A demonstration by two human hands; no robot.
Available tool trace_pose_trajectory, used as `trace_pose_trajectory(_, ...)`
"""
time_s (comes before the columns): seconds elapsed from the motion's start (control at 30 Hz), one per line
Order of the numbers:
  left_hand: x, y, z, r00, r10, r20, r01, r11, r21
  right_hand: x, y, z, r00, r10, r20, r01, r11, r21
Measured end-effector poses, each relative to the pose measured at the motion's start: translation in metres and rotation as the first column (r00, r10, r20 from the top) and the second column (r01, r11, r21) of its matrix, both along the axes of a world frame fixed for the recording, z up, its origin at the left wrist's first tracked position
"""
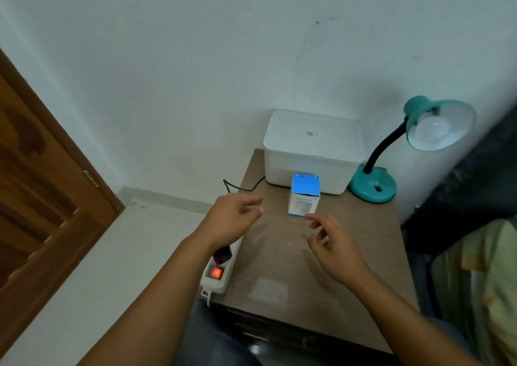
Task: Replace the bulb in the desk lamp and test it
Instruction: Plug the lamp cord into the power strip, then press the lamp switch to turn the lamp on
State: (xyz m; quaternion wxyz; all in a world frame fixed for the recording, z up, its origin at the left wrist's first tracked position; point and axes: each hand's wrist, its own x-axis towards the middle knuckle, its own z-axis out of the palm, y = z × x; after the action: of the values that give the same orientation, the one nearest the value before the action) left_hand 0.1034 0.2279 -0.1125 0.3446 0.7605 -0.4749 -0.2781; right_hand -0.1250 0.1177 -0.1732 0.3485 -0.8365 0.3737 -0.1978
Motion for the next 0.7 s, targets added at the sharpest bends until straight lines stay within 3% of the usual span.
trace_pose_trajectory(0.3,-0.085,-0.063,-0.029,0.974,-0.226,-0.022,0.227,0.967,0.116,-0.097,-0.032,-0.024,0.970,-0.241,0.010,0.240,0.969,0.052)
trace_pose_trajectory(0.47,-0.118,-0.103,-0.059,0.951,-0.307,-0.025,0.305,0.929,0.210,-0.129,-0.052,-0.041,0.948,-0.311,-0.069,0.315,0.947,0.055)
trace_pose_trajectory(0.7,-0.146,-0.156,-0.093,0.915,-0.384,0.123,0.359,0.915,0.186,-0.141,-0.097,-0.071,0.922,-0.338,-0.186,0.343,0.939,-0.009)
